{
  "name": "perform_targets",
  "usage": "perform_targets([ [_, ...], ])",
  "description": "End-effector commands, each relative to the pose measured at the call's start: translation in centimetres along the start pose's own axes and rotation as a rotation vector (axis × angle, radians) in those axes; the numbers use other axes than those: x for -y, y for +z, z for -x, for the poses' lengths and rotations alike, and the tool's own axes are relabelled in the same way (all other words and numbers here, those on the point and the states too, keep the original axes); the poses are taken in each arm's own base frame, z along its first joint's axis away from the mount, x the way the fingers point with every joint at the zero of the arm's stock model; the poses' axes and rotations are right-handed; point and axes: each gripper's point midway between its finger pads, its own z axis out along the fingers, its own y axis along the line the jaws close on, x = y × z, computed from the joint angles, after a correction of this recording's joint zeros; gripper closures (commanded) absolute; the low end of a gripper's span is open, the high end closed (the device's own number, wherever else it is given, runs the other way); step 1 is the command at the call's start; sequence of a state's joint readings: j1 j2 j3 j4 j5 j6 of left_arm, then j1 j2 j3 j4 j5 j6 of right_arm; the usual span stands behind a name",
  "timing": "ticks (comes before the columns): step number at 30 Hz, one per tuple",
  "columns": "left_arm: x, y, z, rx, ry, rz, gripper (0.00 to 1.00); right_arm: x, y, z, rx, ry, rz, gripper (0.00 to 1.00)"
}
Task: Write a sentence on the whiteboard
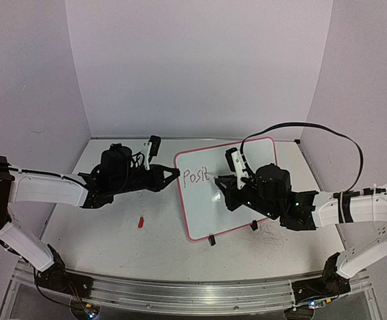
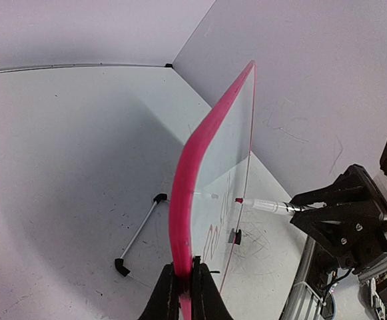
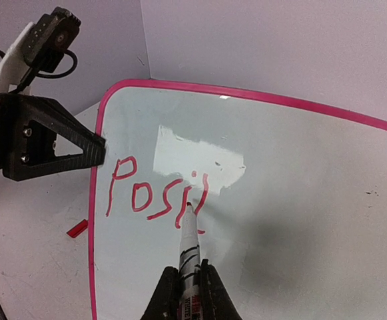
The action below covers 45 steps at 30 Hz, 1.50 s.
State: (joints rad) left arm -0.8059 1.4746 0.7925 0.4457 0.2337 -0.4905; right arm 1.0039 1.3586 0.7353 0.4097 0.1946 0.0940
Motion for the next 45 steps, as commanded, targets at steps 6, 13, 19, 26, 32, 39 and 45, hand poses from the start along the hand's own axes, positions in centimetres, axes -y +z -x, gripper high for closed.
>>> perform_targets([
  [6, 0.5, -0.3, 1.8, 0.038, 0.053, 0.008, 1.00, 0.2, 0.4, 3.2, 0.083, 0.017, -0.032, 1.00],
  [13, 0.5, -0.2, 1.9, 0.036, 0.051, 0.004, 1.00, 0.1, 0.8, 2.9, 0.074, 0.011, -0.038, 1.00],
  [19, 0.6, -0.2, 2.0, 0.038, 0.053, 0.003, 1.00, 0.5, 1.1, 2.3, 0.052, 0.007, -0.063, 1.00],
  [26, 0.6, -0.3, 2.0, 0.039, 0.055, 0.006, 1.00, 1.8, 0.6, 1.9, 0.025, 0.011, -0.131, 1.00],
  [32, 0.5, -0.3, 2.0, 0.039, 0.055, 0.008, 1.00, 1.6, -0.6, 2.9, 0.055, 0.028, -0.103, 1.00],
  [39, 0.7, -0.5, 2.2, 0.044, 0.054, 0.005, 1.00, 1.4, -0.2, 3.3, 0.066, 0.042, -0.079, 1.00],
  [45, 0.6, -0.5, 2.0, 0.040, 0.055, 0.008, 1.00, 1.6, 0.2, 3.4, 0.068, 0.029, -0.093, 1.00],
])
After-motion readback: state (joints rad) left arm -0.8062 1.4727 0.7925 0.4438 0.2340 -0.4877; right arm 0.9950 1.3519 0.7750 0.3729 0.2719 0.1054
